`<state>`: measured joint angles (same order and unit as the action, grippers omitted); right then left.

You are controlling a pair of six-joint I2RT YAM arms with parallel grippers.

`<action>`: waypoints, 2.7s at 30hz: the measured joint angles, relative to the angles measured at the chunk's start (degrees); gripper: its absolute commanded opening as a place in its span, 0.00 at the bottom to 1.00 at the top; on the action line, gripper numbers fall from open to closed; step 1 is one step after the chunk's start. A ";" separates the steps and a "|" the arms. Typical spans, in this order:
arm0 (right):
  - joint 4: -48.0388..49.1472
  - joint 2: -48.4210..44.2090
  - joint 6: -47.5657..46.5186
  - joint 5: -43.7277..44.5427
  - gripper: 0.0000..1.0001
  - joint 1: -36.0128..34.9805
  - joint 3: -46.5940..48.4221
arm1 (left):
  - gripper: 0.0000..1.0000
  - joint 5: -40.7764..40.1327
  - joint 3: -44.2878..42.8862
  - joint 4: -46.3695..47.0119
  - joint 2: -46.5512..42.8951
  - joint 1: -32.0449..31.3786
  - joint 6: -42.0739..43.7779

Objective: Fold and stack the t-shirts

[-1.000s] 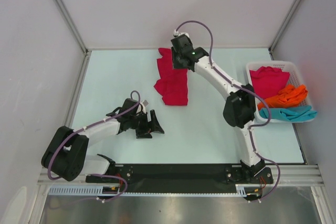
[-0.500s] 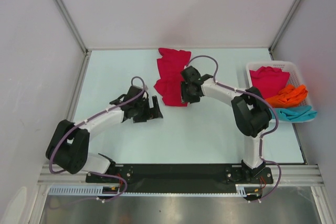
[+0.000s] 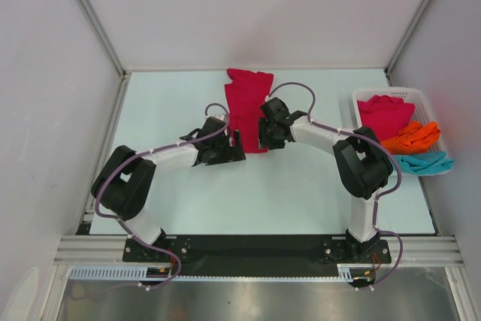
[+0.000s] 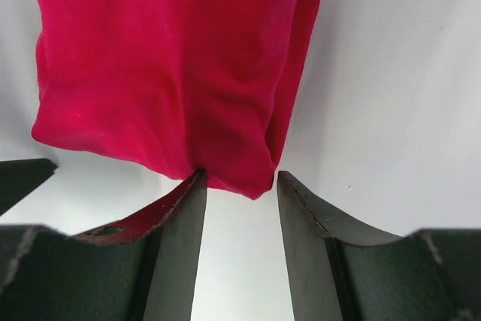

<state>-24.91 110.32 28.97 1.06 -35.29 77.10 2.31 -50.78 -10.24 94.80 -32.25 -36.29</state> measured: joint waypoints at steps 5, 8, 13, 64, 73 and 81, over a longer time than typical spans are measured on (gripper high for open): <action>0.02 -0.37 0.00 0.04 0.48 -0.02 0.00 | 1.00 -1.16 0.00 4.31 0.98 -1.64 -1.11; 0.28 -0.44 0.00 0.07 0.48 0.00 0.00 | 1.00 -2.45 0.35 5.60 1.01 -2.08 -1.33; 0.59 -0.42 0.15 -0.02 0.47 0.00 0.00 | 0.98 -4.87 1.81 9.38 0.98 -2.36 -2.80; 5.25 2.27 3.17 -0.37 0.00 -0.37 -2.08 | 0.00 -3.89 9.44 34.80 7.67 -2.45 -22.56; 5.55 -5.77 3.50 0.09 0.00 -7.43 -10.34 | 0.00 -1.42 18.40 24.17 -7.72 -2.54 -18.49; -0.50 -23.37 9.14 1.68 0.00 -19.17 -15.19 | 0.00 1.46 23.98 2.14 -44.57 -4.04 -17.59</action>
<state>-25.41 86.96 38.11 2.74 -54.46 61.91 3.77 -26.81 -8.10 50.24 -36.29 -53.89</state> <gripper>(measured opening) 0.020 0.025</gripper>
